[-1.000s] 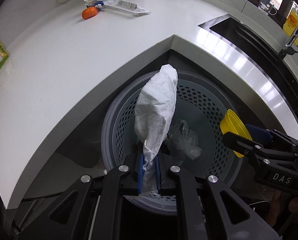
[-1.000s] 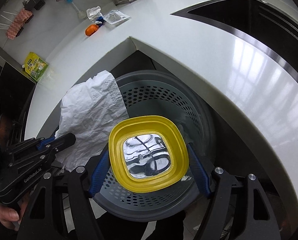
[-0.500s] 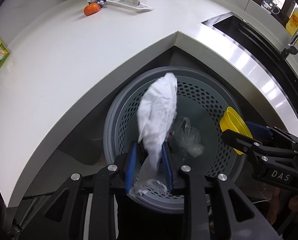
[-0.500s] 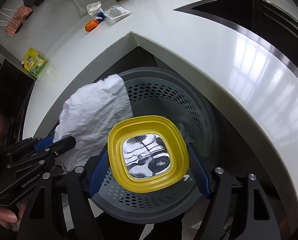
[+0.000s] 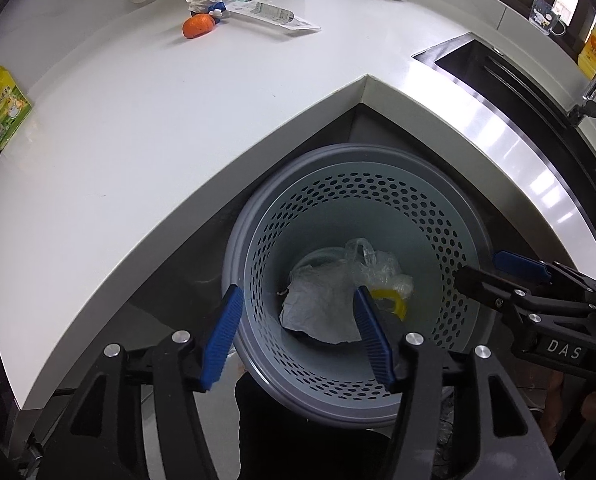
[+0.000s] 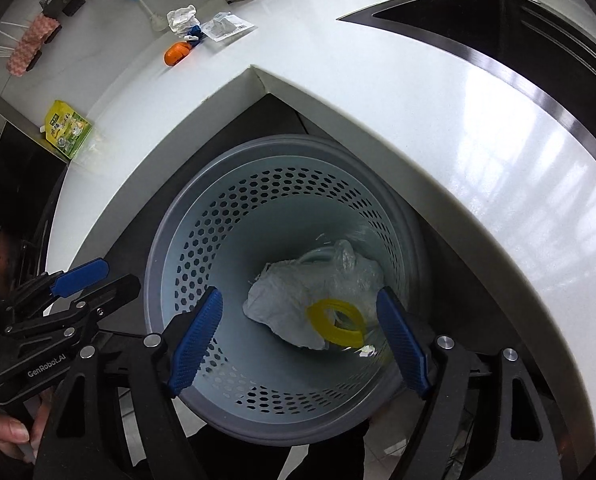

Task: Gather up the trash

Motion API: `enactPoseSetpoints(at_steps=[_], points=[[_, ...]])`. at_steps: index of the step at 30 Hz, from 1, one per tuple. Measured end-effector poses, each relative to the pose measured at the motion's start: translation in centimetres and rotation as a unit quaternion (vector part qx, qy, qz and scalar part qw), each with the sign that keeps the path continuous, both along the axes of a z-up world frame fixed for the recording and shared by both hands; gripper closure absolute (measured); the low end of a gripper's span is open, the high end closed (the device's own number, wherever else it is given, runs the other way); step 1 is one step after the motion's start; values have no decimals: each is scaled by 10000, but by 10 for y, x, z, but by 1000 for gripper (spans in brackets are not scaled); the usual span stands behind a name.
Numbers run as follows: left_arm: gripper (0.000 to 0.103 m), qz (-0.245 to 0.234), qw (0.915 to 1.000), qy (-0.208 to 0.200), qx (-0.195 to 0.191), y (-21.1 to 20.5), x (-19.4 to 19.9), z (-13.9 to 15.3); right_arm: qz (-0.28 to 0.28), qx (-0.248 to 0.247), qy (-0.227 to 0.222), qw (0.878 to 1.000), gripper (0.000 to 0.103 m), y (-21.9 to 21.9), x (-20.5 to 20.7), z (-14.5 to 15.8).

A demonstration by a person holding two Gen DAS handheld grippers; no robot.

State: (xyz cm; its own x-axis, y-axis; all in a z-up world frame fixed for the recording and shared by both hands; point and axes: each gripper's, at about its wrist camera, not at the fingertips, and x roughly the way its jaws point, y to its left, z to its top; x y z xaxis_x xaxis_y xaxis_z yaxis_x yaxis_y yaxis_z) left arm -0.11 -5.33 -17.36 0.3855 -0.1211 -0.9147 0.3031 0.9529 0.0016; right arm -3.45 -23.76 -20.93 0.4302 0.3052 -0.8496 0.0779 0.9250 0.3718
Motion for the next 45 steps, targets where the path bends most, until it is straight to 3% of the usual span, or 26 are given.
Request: enactPoseSetpoints(at_steps=[21,45], points=[[45,52,9996,-264,-29,-3,-3,22,-18,8,-179,9998,27,-8,-9,19],[40,265,9965,-757,-221,9,1,69,114,-22,-601,9981,27,1,-2,67]])
